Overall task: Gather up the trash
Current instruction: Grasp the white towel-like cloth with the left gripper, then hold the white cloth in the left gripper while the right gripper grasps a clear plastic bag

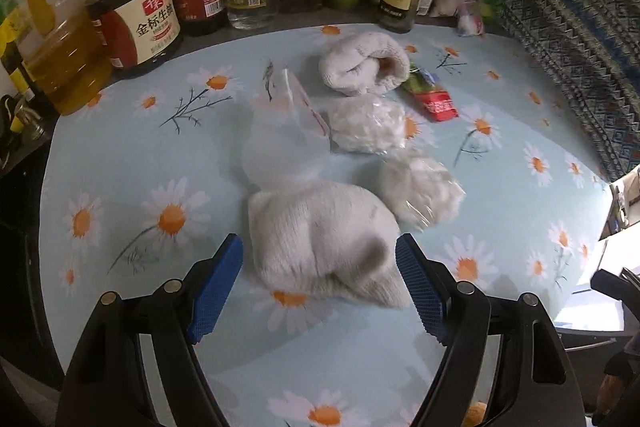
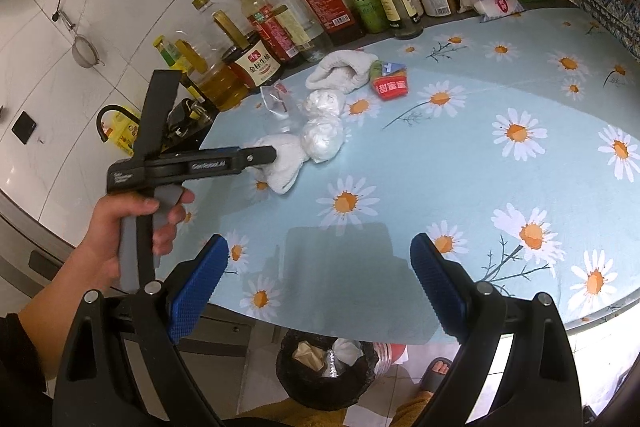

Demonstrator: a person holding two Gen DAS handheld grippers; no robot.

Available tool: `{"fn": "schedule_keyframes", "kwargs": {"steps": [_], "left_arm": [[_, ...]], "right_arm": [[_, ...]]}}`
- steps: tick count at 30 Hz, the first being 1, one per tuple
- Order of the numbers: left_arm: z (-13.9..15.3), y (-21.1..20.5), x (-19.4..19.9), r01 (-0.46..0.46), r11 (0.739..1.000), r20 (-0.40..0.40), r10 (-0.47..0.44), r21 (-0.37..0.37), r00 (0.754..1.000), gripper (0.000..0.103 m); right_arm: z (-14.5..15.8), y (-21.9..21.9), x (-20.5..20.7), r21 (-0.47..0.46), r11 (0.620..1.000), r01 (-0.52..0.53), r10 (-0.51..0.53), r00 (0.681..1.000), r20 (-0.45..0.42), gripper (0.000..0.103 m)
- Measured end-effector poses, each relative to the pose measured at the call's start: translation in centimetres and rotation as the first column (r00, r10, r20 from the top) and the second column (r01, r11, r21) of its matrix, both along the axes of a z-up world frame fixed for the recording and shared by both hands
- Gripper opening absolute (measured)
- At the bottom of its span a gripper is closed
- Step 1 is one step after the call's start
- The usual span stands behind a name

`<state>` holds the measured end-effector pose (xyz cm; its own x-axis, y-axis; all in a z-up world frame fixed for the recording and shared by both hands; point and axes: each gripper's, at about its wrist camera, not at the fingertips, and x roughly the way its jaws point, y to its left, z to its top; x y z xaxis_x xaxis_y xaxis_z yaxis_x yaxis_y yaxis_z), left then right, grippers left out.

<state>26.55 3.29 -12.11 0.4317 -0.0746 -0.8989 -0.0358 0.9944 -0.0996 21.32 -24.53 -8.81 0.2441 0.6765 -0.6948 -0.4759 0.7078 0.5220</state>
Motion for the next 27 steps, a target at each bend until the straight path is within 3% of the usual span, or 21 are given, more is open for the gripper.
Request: {"fn": "schedule_keyframes", "kwargs": {"steps": [5,11,17,27], "left_arm": [[-1.4,0.0,1.4,0.011,1.000,-0.034,-0.011,-0.002,0.999,0.073],[-2.0,-0.1,1.8,0.049,0.999,-0.046,-0.049,-0.009,0.998,0.045],[-1.6,-0.4,1.4,0.063,0.998,-0.029,-0.063,-0.005,0.998,0.031],[0.6,0.2,-1.3,0.050,0.998,0.025,-0.049,-0.037,0.998,0.029]], "right_arm": [[-0.3,-0.2,0.4,-0.008,1.000,-0.008,0.008,1.000,-0.002,0.091],[-0.4,-0.4,0.6,-0.014,1.000,-0.003,0.003,1.000,-0.002,0.091],[-0.7,-0.4,0.8,-0.019,1.000,0.001,-0.001,1.000,-0.008,0.091],[-0.6,1.0,2.3,-0.048,0.999,-0.003,0.004,1.000,0.008,0.091]]}}
